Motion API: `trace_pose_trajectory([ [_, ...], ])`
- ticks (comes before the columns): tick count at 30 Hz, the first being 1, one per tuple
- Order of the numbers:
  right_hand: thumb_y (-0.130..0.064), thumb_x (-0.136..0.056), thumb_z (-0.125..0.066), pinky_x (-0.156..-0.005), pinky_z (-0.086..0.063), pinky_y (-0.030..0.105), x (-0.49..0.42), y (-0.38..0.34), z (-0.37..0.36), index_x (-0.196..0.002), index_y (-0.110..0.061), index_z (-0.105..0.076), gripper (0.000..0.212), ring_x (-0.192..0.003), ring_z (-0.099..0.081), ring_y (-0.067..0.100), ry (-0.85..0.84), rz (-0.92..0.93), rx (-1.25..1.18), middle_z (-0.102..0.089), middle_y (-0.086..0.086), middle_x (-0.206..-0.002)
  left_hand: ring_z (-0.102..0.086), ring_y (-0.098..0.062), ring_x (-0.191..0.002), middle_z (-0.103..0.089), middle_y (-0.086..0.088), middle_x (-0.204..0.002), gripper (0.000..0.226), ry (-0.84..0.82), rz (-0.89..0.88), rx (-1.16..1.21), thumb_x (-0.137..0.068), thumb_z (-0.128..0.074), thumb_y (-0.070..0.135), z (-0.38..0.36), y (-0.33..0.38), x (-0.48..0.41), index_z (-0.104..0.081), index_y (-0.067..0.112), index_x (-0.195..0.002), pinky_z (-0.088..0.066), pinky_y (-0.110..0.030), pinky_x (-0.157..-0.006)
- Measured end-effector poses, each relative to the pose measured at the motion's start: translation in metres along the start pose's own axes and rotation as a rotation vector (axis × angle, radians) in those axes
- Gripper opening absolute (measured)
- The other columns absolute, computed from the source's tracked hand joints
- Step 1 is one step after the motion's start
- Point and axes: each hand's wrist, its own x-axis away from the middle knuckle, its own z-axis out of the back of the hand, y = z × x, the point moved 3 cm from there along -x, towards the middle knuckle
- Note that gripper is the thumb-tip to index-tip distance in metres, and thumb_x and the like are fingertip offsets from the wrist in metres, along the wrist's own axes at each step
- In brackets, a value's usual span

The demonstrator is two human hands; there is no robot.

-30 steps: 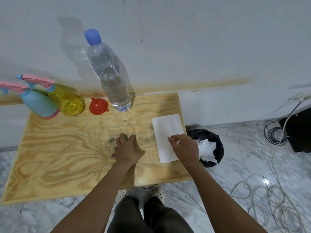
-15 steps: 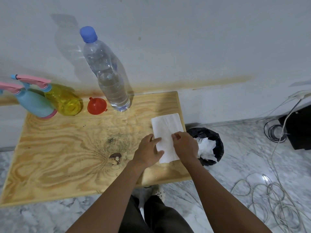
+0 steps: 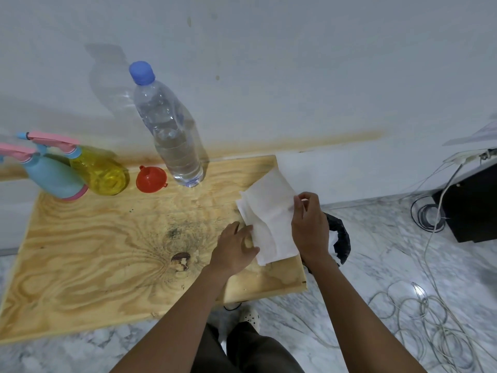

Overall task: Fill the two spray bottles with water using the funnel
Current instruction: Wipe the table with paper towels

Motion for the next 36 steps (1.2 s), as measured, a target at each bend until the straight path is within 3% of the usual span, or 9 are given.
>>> trace_pose_trajectory([
  [8,-0.030,-0.107,-0.043,-0.059,-0.042,0.032,-0.010,-0.027,0.024,-0.111,-0.012,-0.055,0.022,-0.068,-0.055,0.002,0.043,0.083,-0.070,-0.055,-0.018,-0.079,-0.014,-0.025,-0.150,-0.017,0.002,-0.162,0.068,-0.009,0.056,-0.037,-0.087,-0.062,0.053,-0.001,0.002,-0.002,-0.040,0.033,-0.149,-0.032,-0.042,-0.113],
  [15,-0.032,-0.106,-0.046,-0.063,-0.045,0.027,-0.011,-0.061,0.044,-0.111,-0.017,-0.054,0.017,-0.072,-0.059,0.003,0.100,0.149,-0.220,-0.060,-0.016,-0.083,-0.015,-0.020,-0.151,-0.017,0.005,-0.162,0.069,-0.044,0.057,-0.008,-0.087,-0.063,0.047,0.004,0.003,-0.001,-0.040,0.029,-0.149,-0.035,-0.043,-0.113],
  [19,-0.027,-0.105,-0.049,-0.059,-0.041,0.014,-0.009,-0.085,0.048,-0.104,-0.023,-0.053,0.006,-0.066,-0.055,-0.001,0.022,0.197,-0.352,-0.059,-0.011,-0.079,-0.039,-0.020,-0.139,-0.031,0.001,-0.153,0.059,-0.066,0.055,0.068,-0.091,-0.060,0.039,0.012,-0.002,-0.001,-0.045,0.025,-0.146,-0.044,-0.038,-0.106],
  [22,-0.024,-0.103,-0.054,-0.055,-0.039,0.012,-0.008,-0.101,0.041,-0.099,-0.023,-0.057,0.005,-0.056,-0.050,-0.003,-0.125,0.158,-0.441,-0.058,-0.008,-0.075,-0.064,-0.026,-0.101,-0.062,-0.007,-0.112,0.032,0.020,0.022,0.318,-0.092,-0.059,0.031,0.027,-0.002,0.003,-0.066,0.025,-0.122,-0.054,-0.034,-0.084],
  [24,-0.028,-0.102,-0.055,-0.056,-0.039,0.012,-0.004,-0.108,0.031,-0.100,-0.023,-0.062,0.009,-0.057,-0.051,-0.003,-0.254,0.107,-0.455,-0.062,-0.007,-0.076,-0.063,-0.020,-0.088,-0.067,-0.001,-0.095,0.016,0.080,0.081,0.579,-0.096,-0.057,0.027,0.050,0.007,0.013,-0.070,0.024,-0.105,-0.049,-0.022,-0.070],
  [26,-0.031,-0.102,-0.056,-0.060,-0.042,0.015,0.003,-0.113,0.016,-0.102,-0.024,-0.065,0.012,-0.064,-0.055,0.000,-0.380,0.052,-0.461,-0.066,-0.007,-0.082,-0.066,-0.018,-0.096,-0.071,0.003,-0.104,0.023,0.055,0.179,0.903,-0.100,-0.052,0.037,0.072,0.016,0.023,-0.067,0.022,-0.110,-0.050,-0.027,-0.083],
  [28,-0.028,-0.101,-0.057,-0.064,-0.045,0.014,0.013,-0.120,0.000,-0.104,-0.024,-0.068,0.011,-0.070,-0.058,0.001,-0.464,0.025,-0.491,-0.066,-0.009,-0.084,-0.066,-0.023,-0.103,-0.072,-0.004,-0.111,0.044,-0.032,0.190,1.262,-0.100,-0.046,0.051,0.093,0.023,0.033,-0.062,0.017,-0.122,-0.049,-0.043,-0.096],
  [30,-0.024,-0.100,-0.059,-0.071,-0.047,0.010,0.024,-0.128,-0.016,-0.108,-0.022,-0.069,0.013,-0.074,-0.062,-0.006,-0.516,0.057,-0.459,-0.068,-0.014,-0.088,-0.066,-0.028,-0.096,-0.070,-0.009,-0.104,0.059,-0.047,0.121,1.460,-0.096,-0.045,0.060,0.117,0.027,0.045,-0.061,0.012,-0.126,-0.049,-0.050,-0.094],
  [36,-0.026,-0.099,-0.061,-0.069,-0.041,0.000,0.054,-0.149,-0.060,-0.115,-0.021,-0.072,0.020,-0.080,-0.060,-0.020,-0.666,0.312,-0.195,-0.067,-0.022,-0.089,-0.068,-0.018,-0.077,-0.070,-0.006,-0.084,0.025,0.144,0.032,1.380,-0.098,-0.058,0.034,0.166,0.004,0.078,-0.071,0.014,-0.093,-0.054,-0.031,-0.072],
])
